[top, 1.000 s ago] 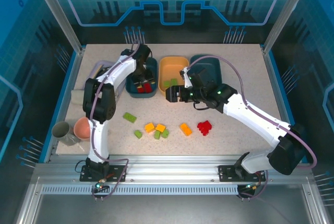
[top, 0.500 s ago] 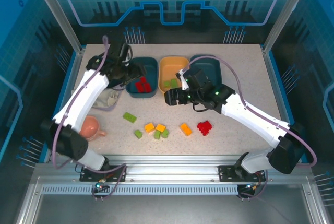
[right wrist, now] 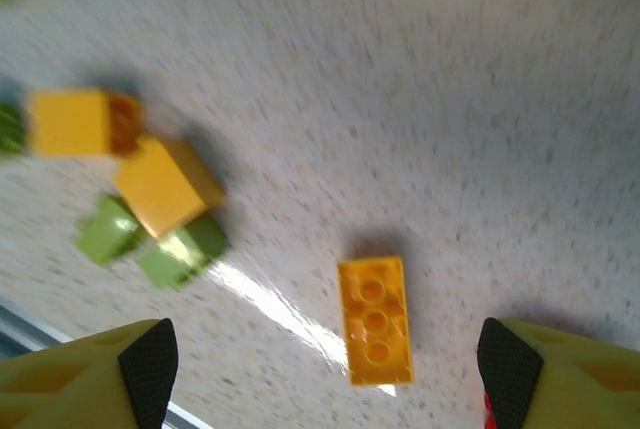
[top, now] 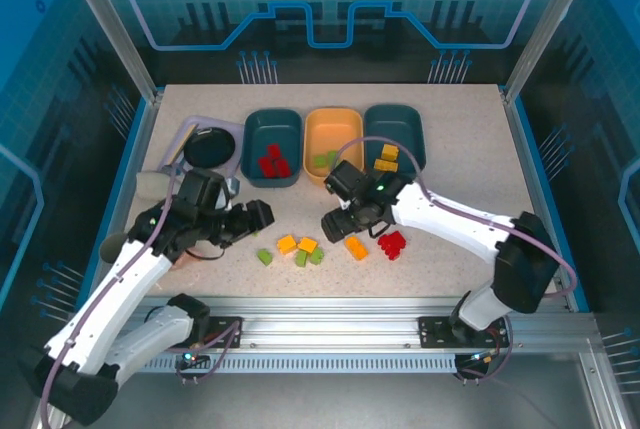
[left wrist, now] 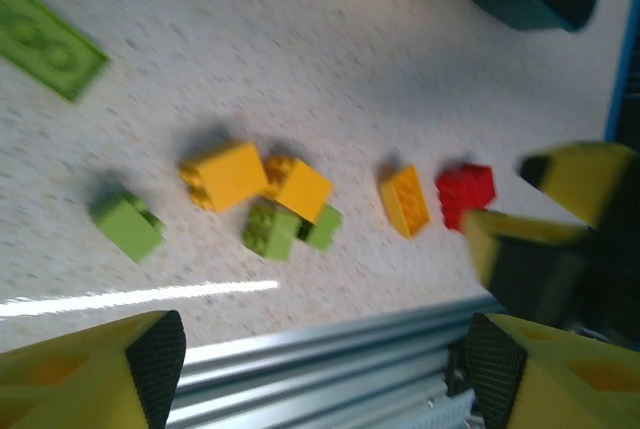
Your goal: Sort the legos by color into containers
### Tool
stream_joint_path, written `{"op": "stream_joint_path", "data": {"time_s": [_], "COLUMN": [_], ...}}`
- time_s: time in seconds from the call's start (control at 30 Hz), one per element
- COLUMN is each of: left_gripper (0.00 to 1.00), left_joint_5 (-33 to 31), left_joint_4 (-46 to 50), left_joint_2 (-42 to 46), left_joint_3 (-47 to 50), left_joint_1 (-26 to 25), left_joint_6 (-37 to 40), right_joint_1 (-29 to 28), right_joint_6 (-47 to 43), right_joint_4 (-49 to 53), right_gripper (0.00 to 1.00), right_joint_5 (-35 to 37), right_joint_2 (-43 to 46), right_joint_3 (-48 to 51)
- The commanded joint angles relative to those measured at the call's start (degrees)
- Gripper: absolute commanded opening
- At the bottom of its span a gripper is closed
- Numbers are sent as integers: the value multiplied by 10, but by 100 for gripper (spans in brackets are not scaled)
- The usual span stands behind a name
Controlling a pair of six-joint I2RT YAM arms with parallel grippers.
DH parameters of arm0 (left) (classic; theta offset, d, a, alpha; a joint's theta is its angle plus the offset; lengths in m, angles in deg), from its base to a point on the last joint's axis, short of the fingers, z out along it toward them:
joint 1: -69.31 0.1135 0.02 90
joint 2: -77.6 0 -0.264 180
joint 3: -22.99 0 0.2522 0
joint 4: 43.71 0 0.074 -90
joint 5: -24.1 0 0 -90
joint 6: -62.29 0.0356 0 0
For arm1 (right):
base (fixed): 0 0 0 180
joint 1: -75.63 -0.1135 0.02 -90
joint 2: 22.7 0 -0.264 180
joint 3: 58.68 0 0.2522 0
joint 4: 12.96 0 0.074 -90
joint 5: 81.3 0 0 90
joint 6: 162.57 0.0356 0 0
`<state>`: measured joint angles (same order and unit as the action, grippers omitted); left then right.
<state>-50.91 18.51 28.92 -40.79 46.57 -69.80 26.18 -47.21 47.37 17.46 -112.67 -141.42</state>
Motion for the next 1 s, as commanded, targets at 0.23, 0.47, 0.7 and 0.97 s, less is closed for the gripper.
{"op": "stream_joint_path", "data": {"time_s": [0.23,0.47,0.7,0.97], "left_gripper": [79,79,79,79], "left_joint_5": [35,29,26,25], "left_joint_4": [-73,-73,-79,-113], "left_joint_2": [19,6,9,-16], "left_joint_3": [32,12,13,-3], "left_joint_1": [-43,-51,-56,-69], "left_joint_6": [-42,-34,-37,-41], "right_joint_1": [21,28,27,54], "right_joint_6": [-39,-46,-30,-12], "right_joint_4": [37,13,6,47], "right_gripper": [83,63,41,32], "right_joint_5": [-14,-42,-29,24], "right_joint_2": [-132,-164,-161,-87], "right_joint_3": [-13,1,12,-39]}}
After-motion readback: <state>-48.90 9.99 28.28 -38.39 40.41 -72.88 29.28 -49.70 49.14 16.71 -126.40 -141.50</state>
